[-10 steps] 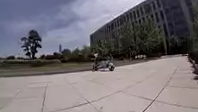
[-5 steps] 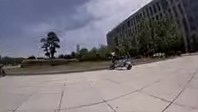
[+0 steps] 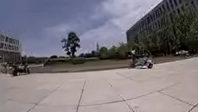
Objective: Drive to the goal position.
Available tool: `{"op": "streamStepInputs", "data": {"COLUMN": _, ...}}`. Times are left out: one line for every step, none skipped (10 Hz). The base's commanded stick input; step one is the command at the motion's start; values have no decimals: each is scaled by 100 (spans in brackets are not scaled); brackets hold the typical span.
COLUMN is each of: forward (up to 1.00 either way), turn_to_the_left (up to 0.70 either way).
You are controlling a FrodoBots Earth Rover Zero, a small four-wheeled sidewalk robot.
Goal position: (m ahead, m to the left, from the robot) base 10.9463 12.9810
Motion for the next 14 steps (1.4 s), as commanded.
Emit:
{"op": "streamStepInputs", "data": {"forward": 0, "turn_to_the_left": 45}}
{"op": "streamStepInputs", "data": {"forward": 0, "turn_to_the_left": 45}}
{"op": "streamStepInputs", "data": {"forward": 0, "turn_to_the_left": 45}}
{"op": "streamStepInputs", "data": {"forward": 0, "turn_to_the_left": 45}}
{"op": "streamStepInputs", "data": {"forward": 0, "turn_to_the_left": 45}}
{"op": "streamStepInputs", "data": {"forward": 0, "turn_to_the_left": 45}}
{"op": "streamStepInputs", "data": {"forward": 0, "turn_to_the_left": 45}}
{"op": "streamStepInputs", "data": {"forward": 0, "turn_to_the_left": 45}}
{"op": "streamStepInputs", "data": {"forward": 3, "turn_to_the_left": 22}}
{"op": "streamStepInputs", "data": {"forward": 23, "turn_to_the_left": 0}}
{"op": "streamStepInputs", "data": {"forward": 45, "turn_to_the_left": 0}}
{"op": "streamStepInputs", "data": {"forward": 45, "turn_to_the_left": 0}}
{"op": "streamStepInputs", "data": {"forward": 45, "turn_to_the_left": 0}}
{"op": "streamStepInputs", "data": {"forward": 45, "turn_to_the_left": 0}}
